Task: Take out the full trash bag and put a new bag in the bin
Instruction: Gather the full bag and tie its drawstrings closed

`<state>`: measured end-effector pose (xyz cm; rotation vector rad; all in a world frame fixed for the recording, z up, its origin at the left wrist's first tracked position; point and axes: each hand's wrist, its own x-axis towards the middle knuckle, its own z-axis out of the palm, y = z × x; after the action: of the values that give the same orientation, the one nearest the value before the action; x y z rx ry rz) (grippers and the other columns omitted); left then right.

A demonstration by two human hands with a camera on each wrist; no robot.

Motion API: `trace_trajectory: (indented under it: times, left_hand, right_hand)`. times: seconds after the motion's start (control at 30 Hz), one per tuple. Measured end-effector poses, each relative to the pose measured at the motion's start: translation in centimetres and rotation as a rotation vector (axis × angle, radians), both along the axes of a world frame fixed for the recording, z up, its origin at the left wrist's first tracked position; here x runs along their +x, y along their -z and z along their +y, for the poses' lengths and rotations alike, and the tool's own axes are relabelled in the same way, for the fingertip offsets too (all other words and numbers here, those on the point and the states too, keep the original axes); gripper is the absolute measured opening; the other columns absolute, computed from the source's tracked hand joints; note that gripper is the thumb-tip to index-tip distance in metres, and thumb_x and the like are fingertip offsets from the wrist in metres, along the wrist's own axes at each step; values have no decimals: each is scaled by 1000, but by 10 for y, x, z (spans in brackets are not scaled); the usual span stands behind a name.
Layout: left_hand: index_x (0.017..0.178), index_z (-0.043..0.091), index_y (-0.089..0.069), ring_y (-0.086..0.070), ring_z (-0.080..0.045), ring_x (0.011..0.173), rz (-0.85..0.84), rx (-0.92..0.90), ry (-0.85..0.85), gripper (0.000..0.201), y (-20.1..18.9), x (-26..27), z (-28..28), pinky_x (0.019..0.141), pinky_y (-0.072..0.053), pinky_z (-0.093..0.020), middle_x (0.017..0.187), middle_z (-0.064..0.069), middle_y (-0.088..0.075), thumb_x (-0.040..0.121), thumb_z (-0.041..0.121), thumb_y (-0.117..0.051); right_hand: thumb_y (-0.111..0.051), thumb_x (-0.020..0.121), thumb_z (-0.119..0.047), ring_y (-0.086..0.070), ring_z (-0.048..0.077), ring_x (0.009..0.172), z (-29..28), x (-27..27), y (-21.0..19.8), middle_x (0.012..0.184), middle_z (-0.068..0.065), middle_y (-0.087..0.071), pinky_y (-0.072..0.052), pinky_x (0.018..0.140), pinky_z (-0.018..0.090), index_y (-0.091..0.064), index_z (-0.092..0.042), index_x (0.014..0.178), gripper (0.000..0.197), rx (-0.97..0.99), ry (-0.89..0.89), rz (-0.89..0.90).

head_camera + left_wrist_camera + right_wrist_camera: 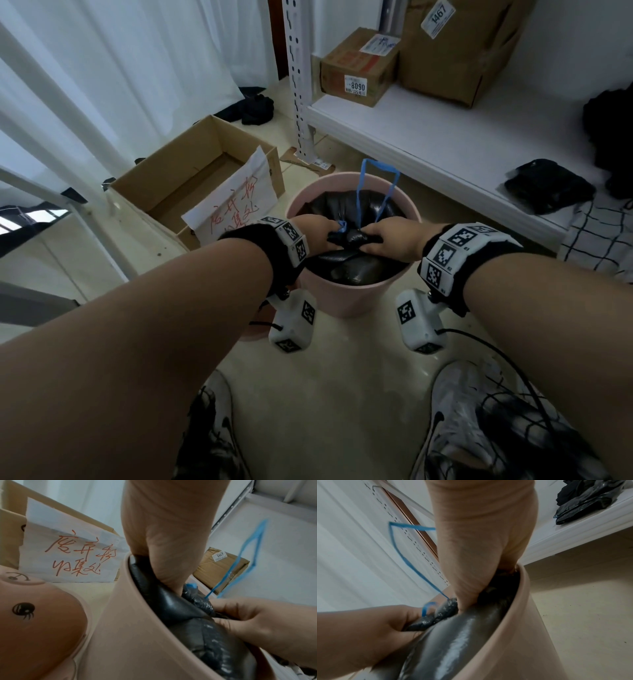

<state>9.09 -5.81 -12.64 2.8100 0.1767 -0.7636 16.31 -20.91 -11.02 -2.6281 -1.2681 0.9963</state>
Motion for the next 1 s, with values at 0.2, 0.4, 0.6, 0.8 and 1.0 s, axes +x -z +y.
trace_trajectory:
  times: [0.2, 0.4, 0.6, 0.8, 1.0]
  left_hand:
    - [133, 9, -45, -50, -31, 120, 84, 9, -16, 44, 6, 1, -3, 105, -38, -37, 133, -14, -52, 98, 35, -41]
    - [124, 4, -56, -54, -28, 116, -175, -428, -395, 45, -12, 3, 4, 101, -40, -31, 125, -13, -58, 98, 37, -39]
    - [85, 16, -63, -60, -17, 77, -566, -1011, -783, 29, -15, 12, 21, 86, -43, -34, 79, -1, -64, 96, 36, -45]
    - [91, 8, -59, -66, -18, 77, -714, -1355, -1091, 42, -26, 23, 24, 69, -54, -29, 86, -6, -63, 103, 33, -28]
    - [71, 8, -42, -43, -12, 35, -803, -1661, -1259, 38, -48, 35, 21, 45, -51, -24, 56, -4, -35, 103, 23, -29]
  right_hand:
    - [-45, 98, -27, -49, 28, 124, 7, 0, 5, 134, 12, -54, -35, 105, 32, -46, -14, 136, 41, -66, 7, 20]
    - [-58, 80, -53, -56, 21, 114, 14, 6, 6, 119, 2, -64, -40, 103, 36, -63, -24, 115, 46, 389, 283, 99]
    - [-67, 83, -31, -64, 13, 89, 39, 7, -2, 92, 0, -69, -51, 91, 31, -68, -13, 96, 22, 963, 585, 138]
    - [-32, 102, -10, -61, 8, 70, 60, 4, -25, 76, 2, -64, -50, 72, 13, -56, 2, 114, 29, 1199, 764, 394]
    - [-28, 102, -11, -49, 15, 50, 60, 16, -47, 57, 4, -46, -49, 60, 30, -54, -13, 101, 26, 1339, 813, 500]
